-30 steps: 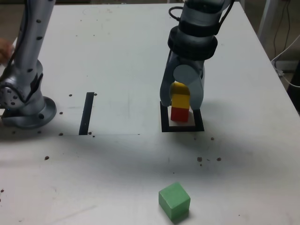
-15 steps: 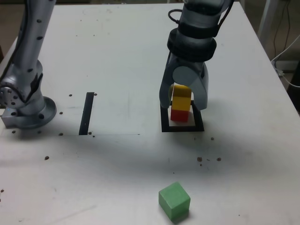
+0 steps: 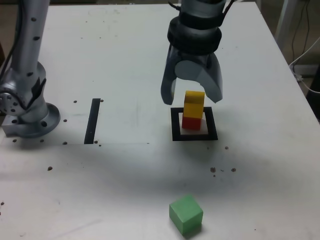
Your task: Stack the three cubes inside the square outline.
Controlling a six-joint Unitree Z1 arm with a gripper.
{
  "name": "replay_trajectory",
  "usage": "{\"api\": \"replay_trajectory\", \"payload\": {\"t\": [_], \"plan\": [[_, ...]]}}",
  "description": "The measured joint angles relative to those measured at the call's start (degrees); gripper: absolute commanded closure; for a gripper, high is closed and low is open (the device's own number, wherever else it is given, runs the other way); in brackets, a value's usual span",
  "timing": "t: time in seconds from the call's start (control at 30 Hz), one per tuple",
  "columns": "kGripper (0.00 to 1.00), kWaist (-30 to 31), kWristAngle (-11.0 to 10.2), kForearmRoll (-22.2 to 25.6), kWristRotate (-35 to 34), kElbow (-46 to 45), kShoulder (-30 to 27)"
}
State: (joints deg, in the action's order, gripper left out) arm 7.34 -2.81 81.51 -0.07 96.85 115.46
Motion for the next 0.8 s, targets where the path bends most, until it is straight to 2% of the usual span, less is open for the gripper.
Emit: {"api": "replay_trajectory", "payload": {"t": [0.3,0.4,0.5,0.8], "plan": [[0.00,9.3,0.1,5.0,-12.3,2.2,-1.6],[0.00,12.4,0.3,5.6,-14.3,3.1,-1.6],[0.00,15.0,0.4,5.6,-14.3,4.2,-1.6],[0.01,22.2,0.6,5.6,-7.7,7.7,-1.3]]}}
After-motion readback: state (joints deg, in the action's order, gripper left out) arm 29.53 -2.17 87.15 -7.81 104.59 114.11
